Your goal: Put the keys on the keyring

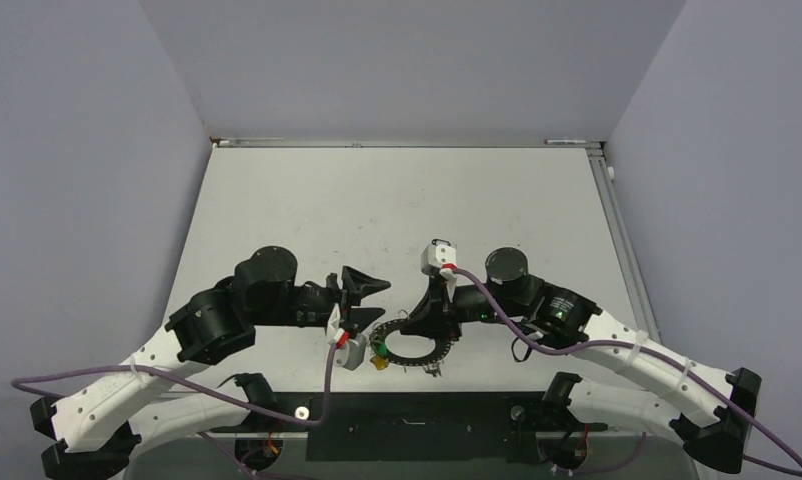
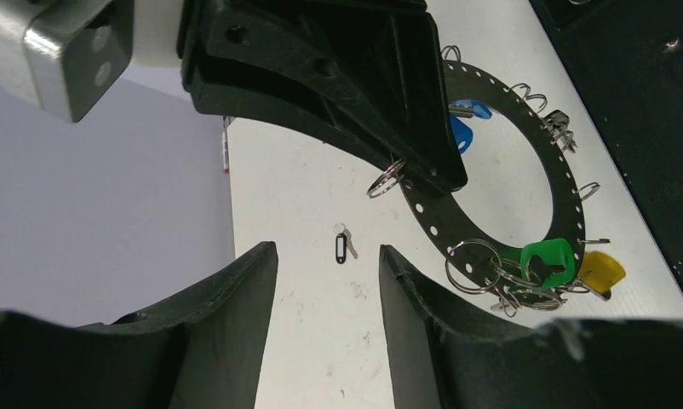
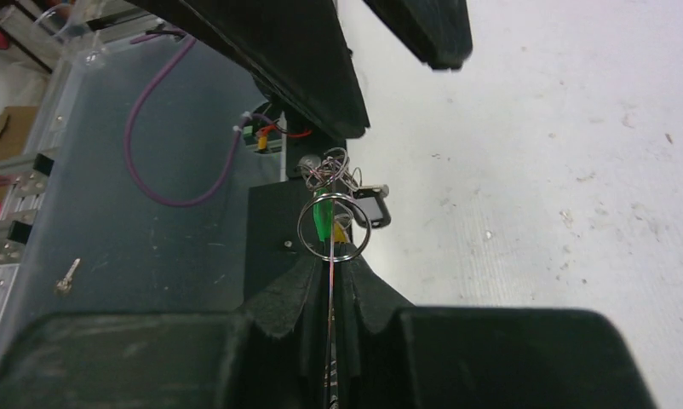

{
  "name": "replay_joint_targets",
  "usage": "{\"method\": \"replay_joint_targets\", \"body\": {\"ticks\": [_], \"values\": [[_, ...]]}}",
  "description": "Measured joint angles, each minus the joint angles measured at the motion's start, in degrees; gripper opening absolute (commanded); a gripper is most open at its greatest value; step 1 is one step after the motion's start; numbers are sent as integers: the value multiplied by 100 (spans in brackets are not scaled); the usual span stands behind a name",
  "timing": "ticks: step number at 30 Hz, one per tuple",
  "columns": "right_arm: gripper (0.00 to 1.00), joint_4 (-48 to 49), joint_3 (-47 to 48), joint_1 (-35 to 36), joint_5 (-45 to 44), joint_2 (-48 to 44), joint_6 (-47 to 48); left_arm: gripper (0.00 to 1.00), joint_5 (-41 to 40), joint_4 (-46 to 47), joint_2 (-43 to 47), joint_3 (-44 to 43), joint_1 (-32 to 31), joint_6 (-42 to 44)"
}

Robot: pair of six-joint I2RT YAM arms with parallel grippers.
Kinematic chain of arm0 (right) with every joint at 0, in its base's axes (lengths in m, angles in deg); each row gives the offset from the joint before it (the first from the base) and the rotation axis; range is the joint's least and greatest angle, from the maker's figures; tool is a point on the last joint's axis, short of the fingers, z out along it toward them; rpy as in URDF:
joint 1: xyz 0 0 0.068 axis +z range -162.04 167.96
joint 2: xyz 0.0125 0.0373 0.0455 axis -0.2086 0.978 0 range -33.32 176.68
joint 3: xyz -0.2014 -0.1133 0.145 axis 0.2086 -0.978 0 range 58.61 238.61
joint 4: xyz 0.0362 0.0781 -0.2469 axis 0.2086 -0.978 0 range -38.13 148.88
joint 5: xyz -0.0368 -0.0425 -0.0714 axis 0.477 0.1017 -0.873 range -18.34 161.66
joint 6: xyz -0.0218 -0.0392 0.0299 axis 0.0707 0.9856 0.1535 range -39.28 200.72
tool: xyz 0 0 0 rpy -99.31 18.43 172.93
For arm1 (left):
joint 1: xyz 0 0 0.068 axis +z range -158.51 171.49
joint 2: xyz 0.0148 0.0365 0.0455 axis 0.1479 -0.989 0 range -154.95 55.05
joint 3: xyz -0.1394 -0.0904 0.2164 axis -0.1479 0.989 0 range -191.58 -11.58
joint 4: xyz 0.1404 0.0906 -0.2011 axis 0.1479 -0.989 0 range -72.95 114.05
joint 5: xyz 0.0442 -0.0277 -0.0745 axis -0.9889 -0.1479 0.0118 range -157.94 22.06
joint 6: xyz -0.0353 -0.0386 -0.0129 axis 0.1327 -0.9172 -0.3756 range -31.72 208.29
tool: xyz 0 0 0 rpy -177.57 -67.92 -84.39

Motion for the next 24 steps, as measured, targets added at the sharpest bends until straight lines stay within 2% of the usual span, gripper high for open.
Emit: {"method": "replay_joint_targets", "body": {"ticks": [10,24], "values": [[5,599,17,0,730,249,-356,39,-463,-153,155,269,-472,227],[5,682,15,0,1040,470,-483,33,-955,-120,120,424,-949,428]]}}
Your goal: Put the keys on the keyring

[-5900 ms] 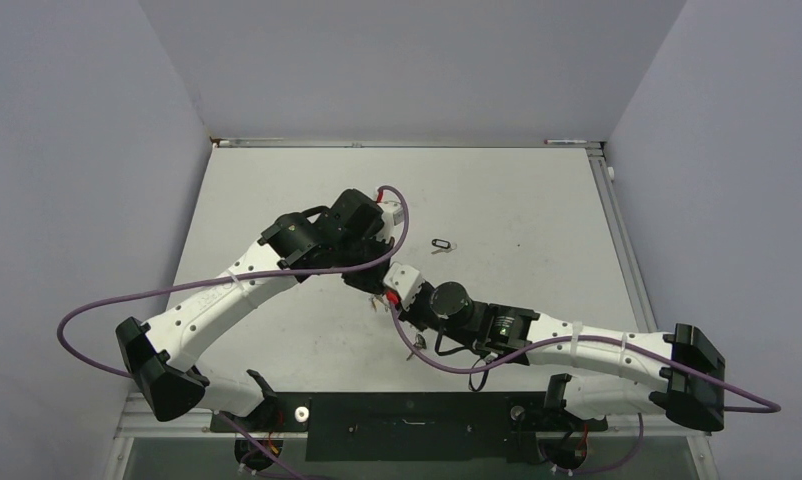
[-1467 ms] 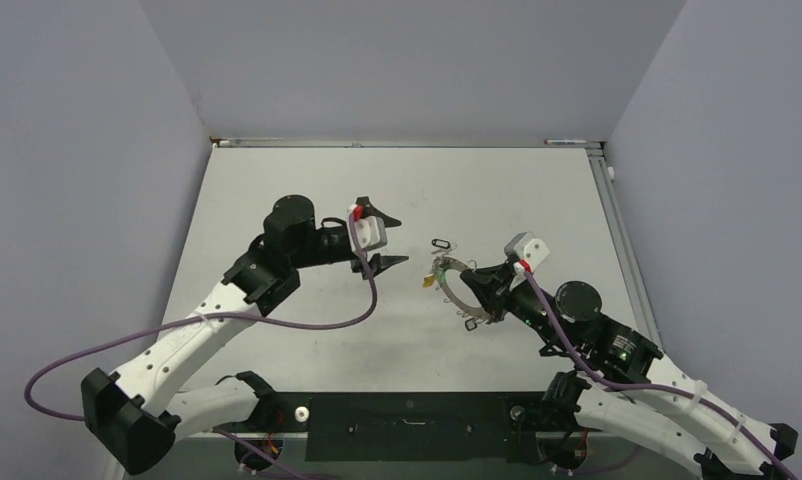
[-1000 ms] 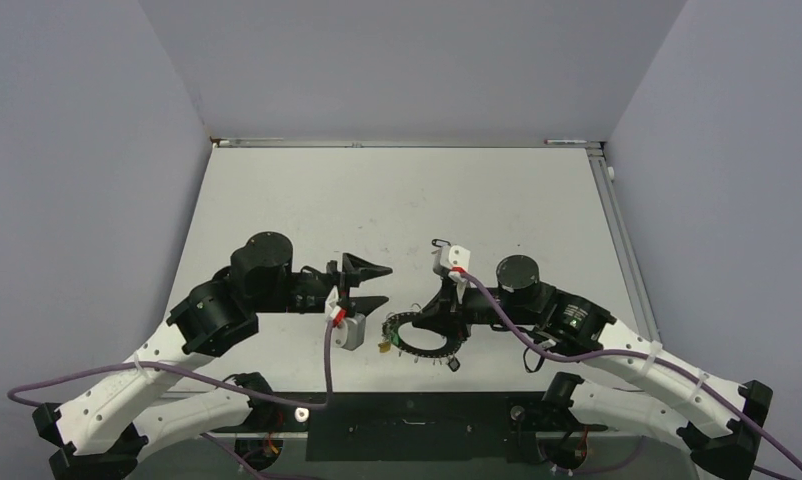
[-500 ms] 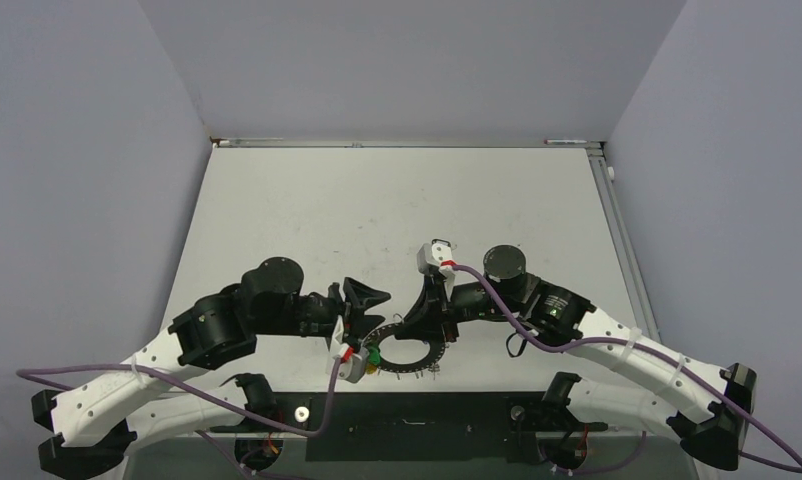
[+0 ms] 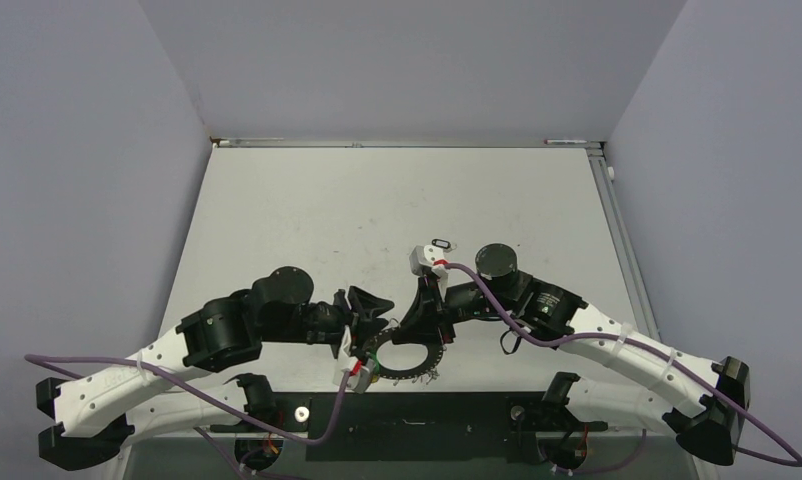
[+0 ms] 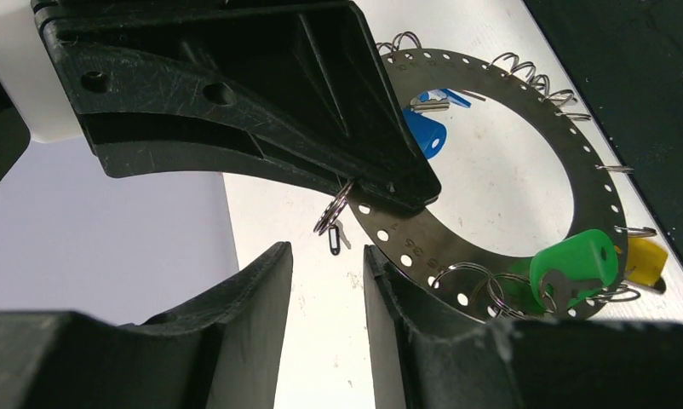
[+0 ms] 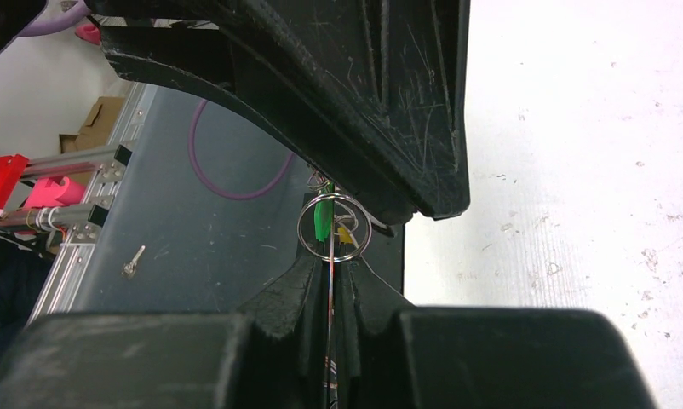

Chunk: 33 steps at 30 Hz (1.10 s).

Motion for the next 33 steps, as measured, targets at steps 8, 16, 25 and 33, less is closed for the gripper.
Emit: {"method": "replay_joint_targets", "body": {"ticks": [8,16,25,33], "values": [[5,129,0,-2,57,72,-68,27,-131,98,-11,48,-72,76],[5,269,-2,-24,138,118,-170,23,-219,168,4,63,-153,146],[5,422,-35,-33,236,216,-234,15,-321,166,24,66,-264,157],[5,496,-101,-118,306,345,-352,15,-518,39,-2,66,-437,229]]}}
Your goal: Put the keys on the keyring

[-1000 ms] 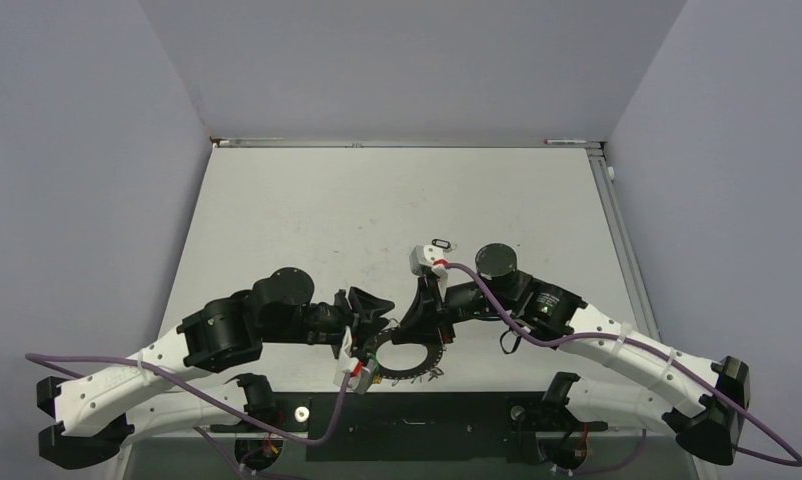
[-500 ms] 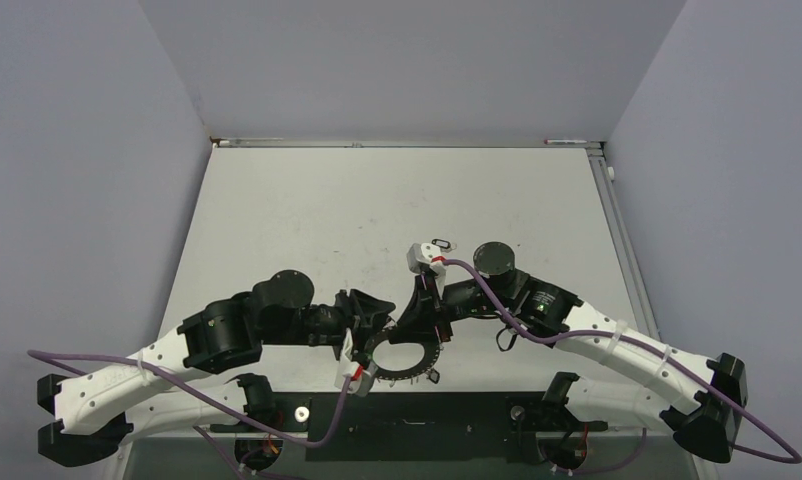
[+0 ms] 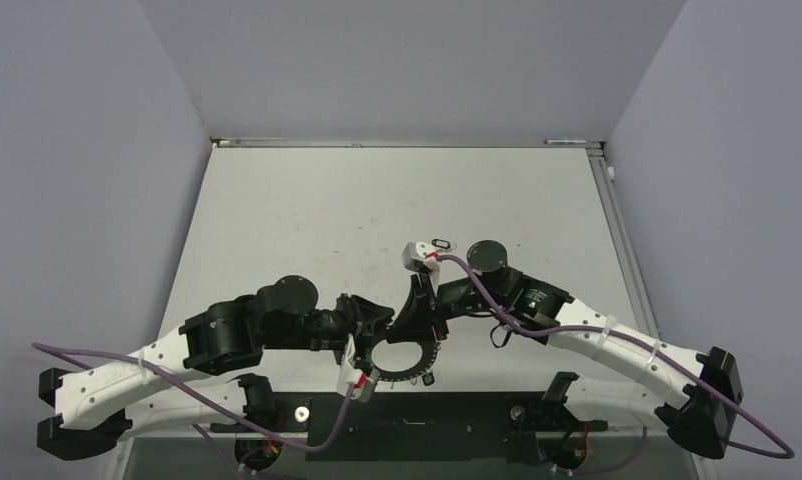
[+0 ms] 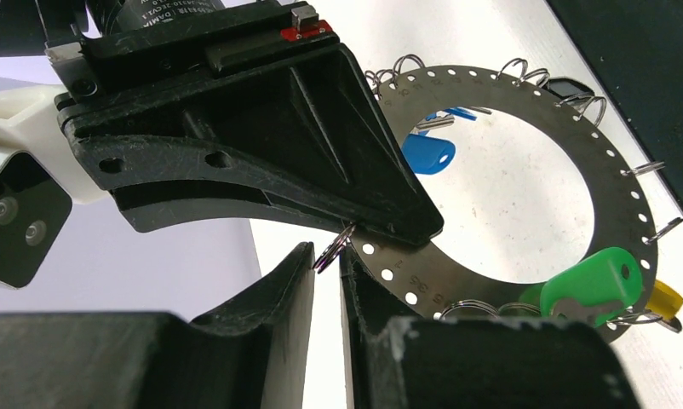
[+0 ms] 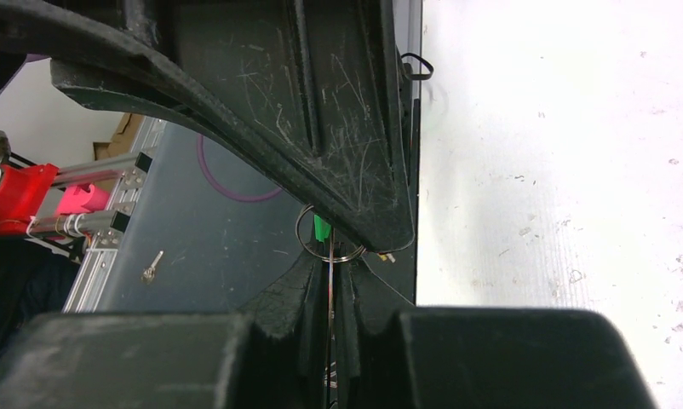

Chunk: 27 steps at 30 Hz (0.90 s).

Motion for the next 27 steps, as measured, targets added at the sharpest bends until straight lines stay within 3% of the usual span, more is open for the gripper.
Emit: {"method": "replay_joint_targets", "body": {"ticks": [2,4,12,14,18,21,27], "values": [[5,11,0,-13,20,17,-24,13,-87,-15,0,-2,-44,33],[5,13,-2,-24,31,31,-57,1,-168,-52,-13,-4,-81,68],[6,2,-96,-66,35,35,-96,0,-321,-483,-225,-179,-153,122],[14,-4,-96,-66,2,33,-76,0,-350,-546,-271,-236,-157,83],[42,-13,-98,-70,-184,-11,66,0,-402,-872,-501,-518,-168,-186],[55,-103,-96,-79,-367,-114,234,0,-424,-1202,-793,-811,-190,-505],[60,-396,-96,-96,-748,-468,739,0,-529,-1510,-1104,-1095,-195,-1058]]}}
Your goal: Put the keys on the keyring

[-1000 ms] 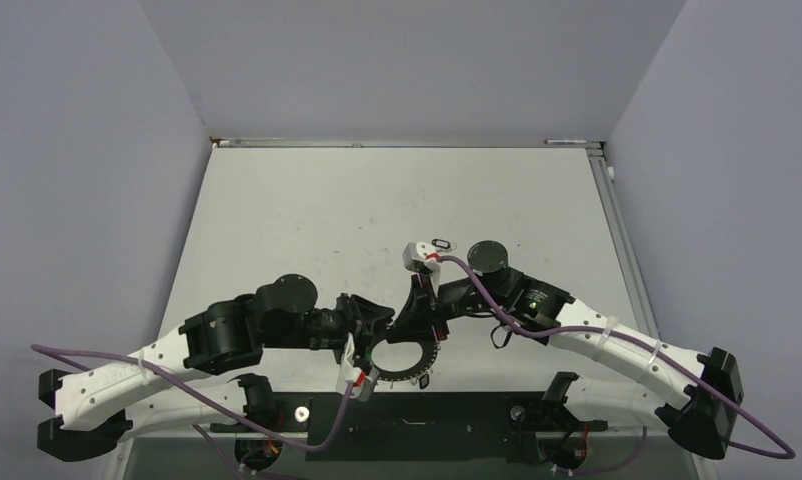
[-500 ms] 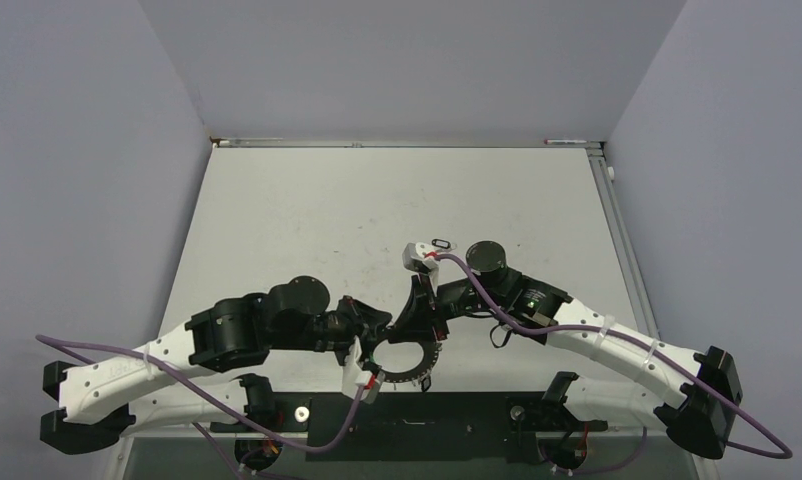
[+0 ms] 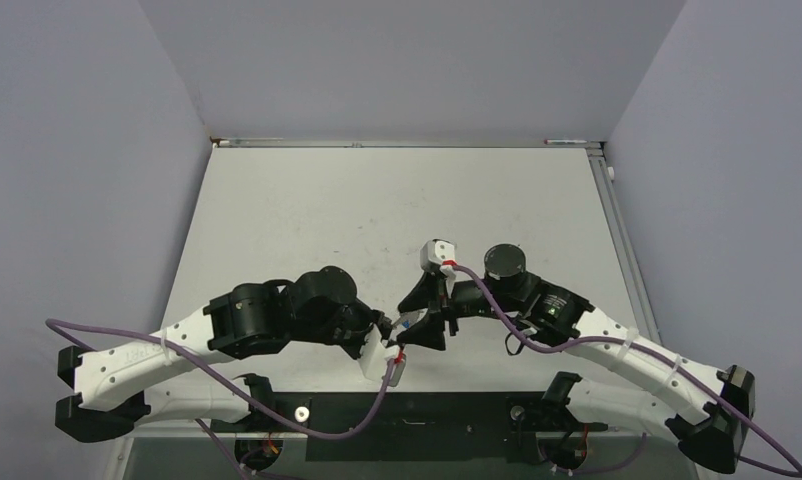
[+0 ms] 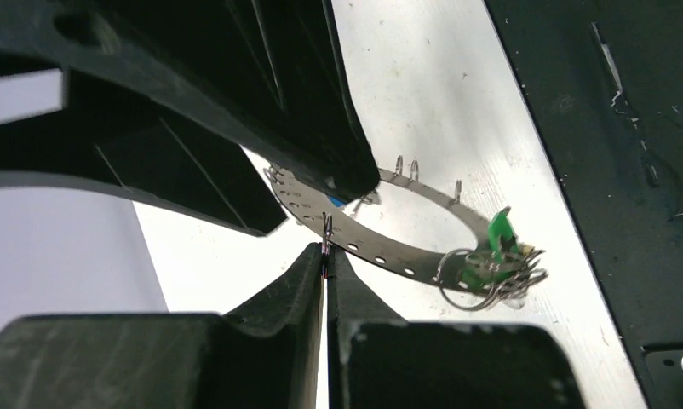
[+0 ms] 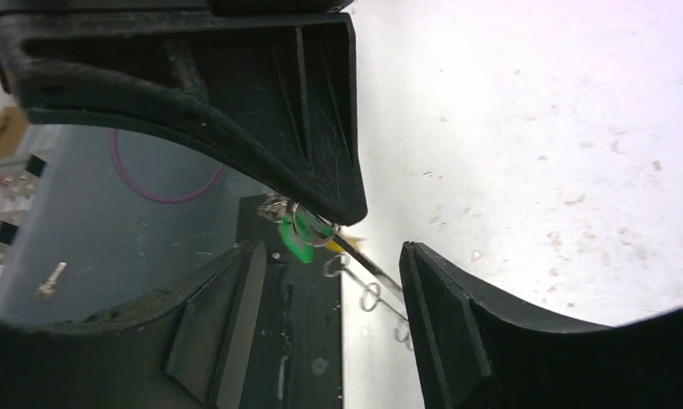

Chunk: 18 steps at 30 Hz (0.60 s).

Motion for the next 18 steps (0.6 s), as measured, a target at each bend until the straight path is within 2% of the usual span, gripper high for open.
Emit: {"method": "replay_joint_targets", "body": {"ticks": [5,10,18], "values": [[60,-81,-205,0,-315,-564,531,0,-24,-83,-37,-44,0,-382],[59,367,-765,0,-387,-1113,824,0,-20,-83,-55,-59,0,-710],[48,1325,-1189,101,-267,-981,997,0,-15,-22,-35,-59,0,-1003]]}}
